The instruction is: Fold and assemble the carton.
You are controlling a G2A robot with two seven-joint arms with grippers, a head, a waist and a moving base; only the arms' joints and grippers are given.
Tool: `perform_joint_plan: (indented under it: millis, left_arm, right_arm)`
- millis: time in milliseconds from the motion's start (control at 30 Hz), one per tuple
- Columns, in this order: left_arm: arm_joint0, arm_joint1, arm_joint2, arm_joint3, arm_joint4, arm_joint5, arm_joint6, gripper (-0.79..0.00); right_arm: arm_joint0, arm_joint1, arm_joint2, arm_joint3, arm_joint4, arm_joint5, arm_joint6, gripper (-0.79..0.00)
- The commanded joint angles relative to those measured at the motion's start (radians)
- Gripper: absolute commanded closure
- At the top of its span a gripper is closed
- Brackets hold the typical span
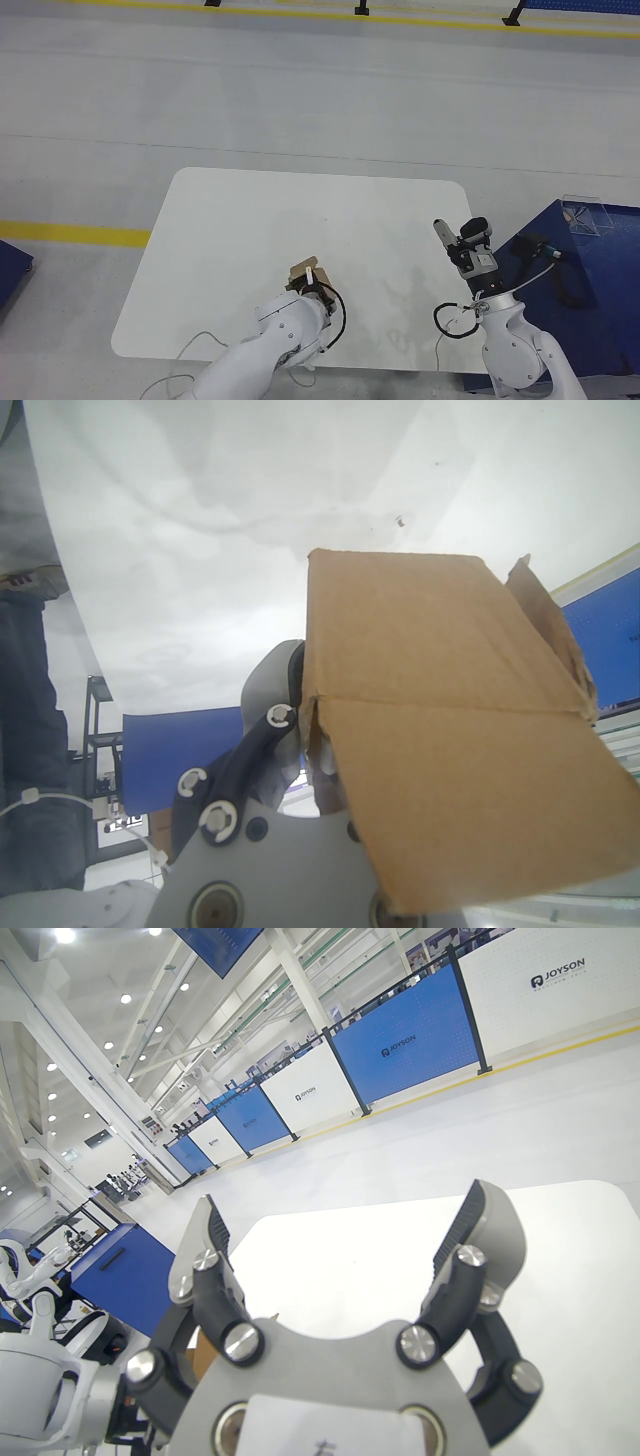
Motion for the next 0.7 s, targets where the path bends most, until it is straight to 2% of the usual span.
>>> perform_joint_plan:
  millis: [0,167,200,233,267,400,500,567,667]
  left_arm:
    - [-0.027,-0.016,0.018,0.055,-0.032,-0.012,-0.012,0.000]
    - [-0.064,-0.044,0.037,0.154,-0.068,-0.050,-0.029,0.000]
    - [-0.068,-0.048,0.041,0.171,-0.071,-0.054,-0.035,-0.274]
    - [-0.072,-0.052,0.045,0.186,-0.073,-0.059,-0.032,-0.671]
    - [-0.075,-0.056,0.046,0.198,-0.076,-0.064,-0.026,-0.785]
    - [-0.083,-0.064,0.052,0.197,-0.037,-0.066,-0.022,-0.785]
    - [-0.060,-0.062,0.038,0.128,-0.018,-0.068,-0.029,-0.785]
    - [-0.032,-0.052,0.015,0.036,0.007,-0.046,-0.021,-0.785]
    - [0.048,-0.024,-0.040,-0.187,0.111,-0.022,0.032,-0.785]
  right_arm:
    - [0.000,0.000,0.000,0.000,0.000,0.000,0.000,-0.785]
    - [0.000,0.000,0.000,0.000,0.000,0.000,0.000,-0.785]
    - [0.000,0.000,0.000,0.000,0.000,0.000,0.000,-0.785]
    - [0.000,0.000,0.000,0.000,0.000,0.000,0.000,-0.785]
    - [0.000,0.000,0.000,0.000,0.000,0.000,0.000,-0.785]
    - [0.000,0.000,0.000,0.000,0.000,0.000,0.000,-0.785]
    - [0.000,0.000,0.000,0.000,0.000,0.000,0.000,-0.785]
    - [0.000,0.000,0.000,0.000,0.000,0.000,0.000,-0.785]
    - [0.000,0.000,0.000,0.000,0.000,0.000,0.000,-0.785]
